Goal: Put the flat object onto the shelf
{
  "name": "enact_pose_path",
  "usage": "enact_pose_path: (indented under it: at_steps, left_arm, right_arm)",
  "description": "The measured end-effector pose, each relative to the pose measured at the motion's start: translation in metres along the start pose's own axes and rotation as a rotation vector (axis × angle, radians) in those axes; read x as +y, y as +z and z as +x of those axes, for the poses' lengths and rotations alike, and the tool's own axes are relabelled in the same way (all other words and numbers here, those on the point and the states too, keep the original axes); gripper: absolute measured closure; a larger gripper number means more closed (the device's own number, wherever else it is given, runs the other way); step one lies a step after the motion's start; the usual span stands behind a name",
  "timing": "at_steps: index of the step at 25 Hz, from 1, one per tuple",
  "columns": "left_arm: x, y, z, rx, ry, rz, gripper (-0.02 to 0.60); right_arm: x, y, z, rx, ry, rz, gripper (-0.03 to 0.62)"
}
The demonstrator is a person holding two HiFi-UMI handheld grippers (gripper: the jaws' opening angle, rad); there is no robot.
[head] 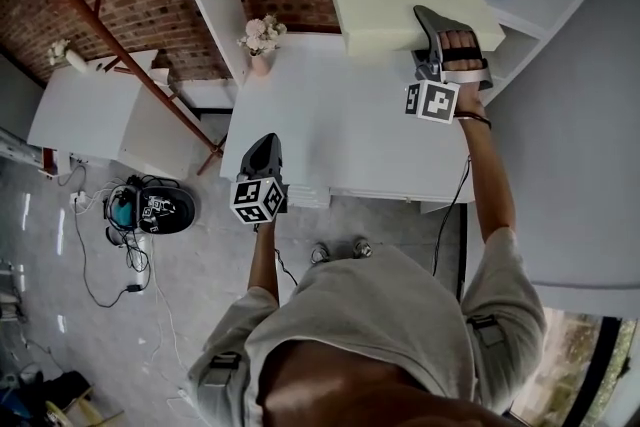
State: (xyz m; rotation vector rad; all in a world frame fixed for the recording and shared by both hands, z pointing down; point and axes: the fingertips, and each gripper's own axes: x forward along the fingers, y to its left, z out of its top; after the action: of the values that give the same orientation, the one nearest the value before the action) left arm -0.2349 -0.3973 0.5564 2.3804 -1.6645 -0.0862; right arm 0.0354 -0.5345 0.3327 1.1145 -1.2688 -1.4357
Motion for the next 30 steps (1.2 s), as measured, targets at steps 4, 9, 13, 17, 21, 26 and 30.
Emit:
enact_pose_path:
  at_steps: [4,9,13,17,21,26,30]
  left_arm:
    - [0.003,0.000,-0.002,0.001,0.016,0.002,0.566]
    - [0.010,0.001,-0.001,0.000,0.032,0.004,0.566]
    - [0.014,0.000,-0.002,0.000,0.049,0.005,0.566]
    - [0.018,0.000,-0.004,0.001,0.066,0.007,0.566]
    - [0.023,0.000,-0.007,-0.001,0.081,0.004,0.566]
    - [0.024,-0.001,-0.010,-0.004,0.090,0.002,0.566]
    - [0.025,-0.002,-0.012,-0.004,0.095,-0.001,0.566]
  right_arm:
    - [0.006,-0.003,0.015,0.002,0.019,0.026,0.307]
    - [0.008,-0.008,0.047,0.046,0.065,0.049,0.303]
    - [0.012,-0.015,0.072,0.063,0.089,0.058,0.299]
    - [0.016,-0.019,0.090,0.072,0.109,0.067,0.299]
    - [0.018,-0.017,0.106,0.078,0.125,0.069,0.299]
    - [0.022,-0.022,0.122,0.090,0.148,0.059,0.299]
    - [0.023,-0.024,0.134,0.093,0.151,0.060,0.298]
